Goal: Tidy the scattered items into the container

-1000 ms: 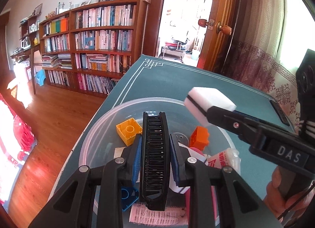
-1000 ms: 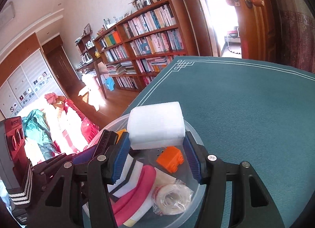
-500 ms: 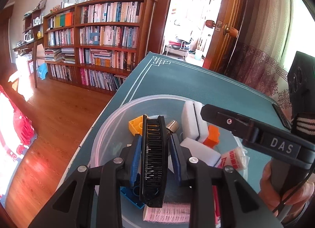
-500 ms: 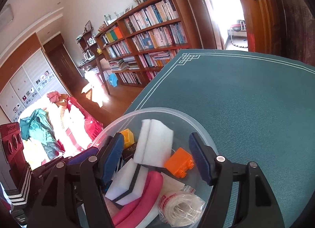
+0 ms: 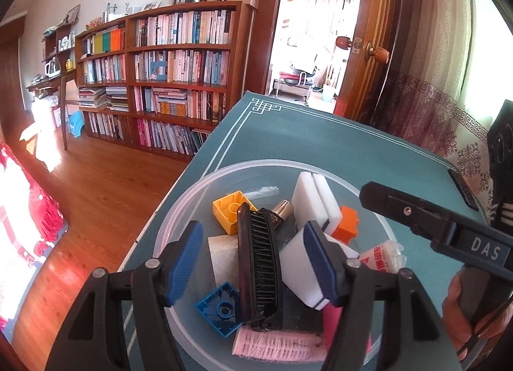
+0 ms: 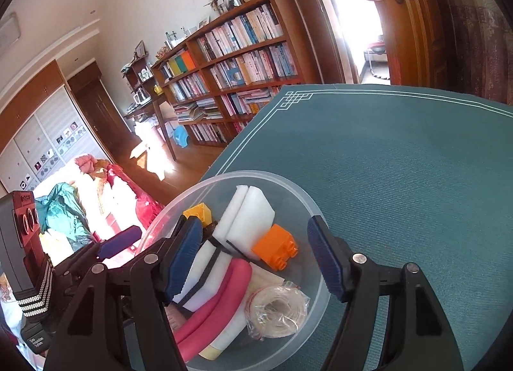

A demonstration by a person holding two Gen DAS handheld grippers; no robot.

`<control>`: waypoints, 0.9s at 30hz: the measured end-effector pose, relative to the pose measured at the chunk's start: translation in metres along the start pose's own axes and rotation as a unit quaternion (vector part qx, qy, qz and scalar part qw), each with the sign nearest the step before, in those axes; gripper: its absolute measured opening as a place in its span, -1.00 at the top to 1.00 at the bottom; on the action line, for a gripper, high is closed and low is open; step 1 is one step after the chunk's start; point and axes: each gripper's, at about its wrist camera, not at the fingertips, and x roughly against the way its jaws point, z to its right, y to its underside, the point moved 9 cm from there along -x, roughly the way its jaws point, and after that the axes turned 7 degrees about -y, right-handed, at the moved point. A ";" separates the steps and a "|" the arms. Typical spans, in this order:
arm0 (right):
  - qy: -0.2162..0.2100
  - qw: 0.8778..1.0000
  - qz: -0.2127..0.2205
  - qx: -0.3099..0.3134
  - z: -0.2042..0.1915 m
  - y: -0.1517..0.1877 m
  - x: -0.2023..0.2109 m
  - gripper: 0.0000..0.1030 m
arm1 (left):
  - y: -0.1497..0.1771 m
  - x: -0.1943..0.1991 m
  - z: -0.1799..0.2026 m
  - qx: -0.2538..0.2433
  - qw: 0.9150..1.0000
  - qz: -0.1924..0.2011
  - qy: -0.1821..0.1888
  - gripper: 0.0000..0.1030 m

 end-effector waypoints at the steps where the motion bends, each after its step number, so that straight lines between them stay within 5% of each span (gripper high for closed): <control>1: 0.006 1.000 0.001 0.004 0.001 0.002 0.003 -0.39 | -0.001 0.002 -0.001 -0.002 1.000 0.006 -0.007 -0.62; 12: 0.056 0.997 0.027 0.045 0.005 0.014 0.042 -0.39 | 0.000 0.017 -0.009 -0.014 0.997 0.028 -0.068 -1.00; 16: 0.065 0.996 0.033 0.058 0.001 0.015 0.054 -0.40 | 0.000 0.029 -0.010 -0.024 0.995 0.044 -0.091 -1.00; 19: 0.080 0.993 0.040 0.072 -0.001 0.017 0.062 -0.62 | 0.000 0.036 -0.012 -0.024 0.993 0.049 -0.104 -1.00; 27: 0.105 0.990 0.065 0.073 -0.006 0.017 0.086 -0.63 | 0.003 0.060 -0.015 -0.015 0.989 0.069 -0.131 -1.00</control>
